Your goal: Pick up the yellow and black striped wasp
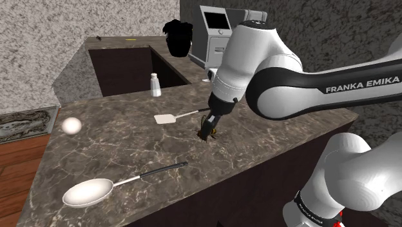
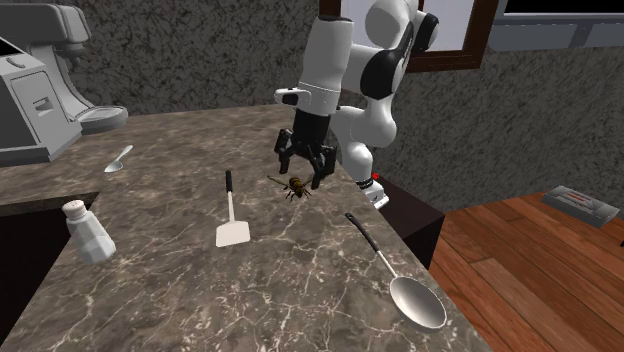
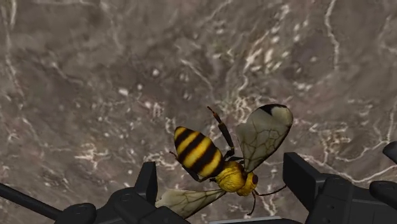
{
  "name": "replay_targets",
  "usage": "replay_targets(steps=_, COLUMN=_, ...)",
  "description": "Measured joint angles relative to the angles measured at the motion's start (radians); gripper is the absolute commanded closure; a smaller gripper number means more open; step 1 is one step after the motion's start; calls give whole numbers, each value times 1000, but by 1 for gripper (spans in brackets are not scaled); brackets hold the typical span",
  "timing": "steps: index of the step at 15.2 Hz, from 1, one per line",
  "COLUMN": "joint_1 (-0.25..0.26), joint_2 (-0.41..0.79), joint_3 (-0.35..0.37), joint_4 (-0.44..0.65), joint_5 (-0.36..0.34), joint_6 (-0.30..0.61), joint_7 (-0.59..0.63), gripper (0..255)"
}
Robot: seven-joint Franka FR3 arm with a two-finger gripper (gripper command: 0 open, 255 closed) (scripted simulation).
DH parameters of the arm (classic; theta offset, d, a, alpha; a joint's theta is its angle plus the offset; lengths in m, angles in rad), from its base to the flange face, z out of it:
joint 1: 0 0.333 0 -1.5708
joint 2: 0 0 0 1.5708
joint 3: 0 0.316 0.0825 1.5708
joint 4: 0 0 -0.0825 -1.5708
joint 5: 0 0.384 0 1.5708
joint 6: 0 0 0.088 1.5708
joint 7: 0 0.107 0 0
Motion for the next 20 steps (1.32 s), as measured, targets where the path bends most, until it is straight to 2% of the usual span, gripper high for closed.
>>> replay_targets(steps=1, joint_1=0, joint_2=3, joint_3=1, joint_4=-7, joint_5=0, joint_6=10, joint_7=0, gripper=0)
replay_targets(steps=2, joint_1=-1, joint_2=4, joint_3=1, joint_4=-10, joint_5=0, joint_6=15, joint_7=0, gripper=255)
replay_targets(steps=12, joint_1=-1, joint_2=4, joint_3=1, joint_4=-12, joint_5=0, joint_6=19, joint_7=0, gripper=255)
replay_targets(steps=20, joint_1=-3, joint_2=-12, joint_3=-13, joint_4=69, joint_5=-6, joint_6=-80, joint_7=-7, gripper=255)
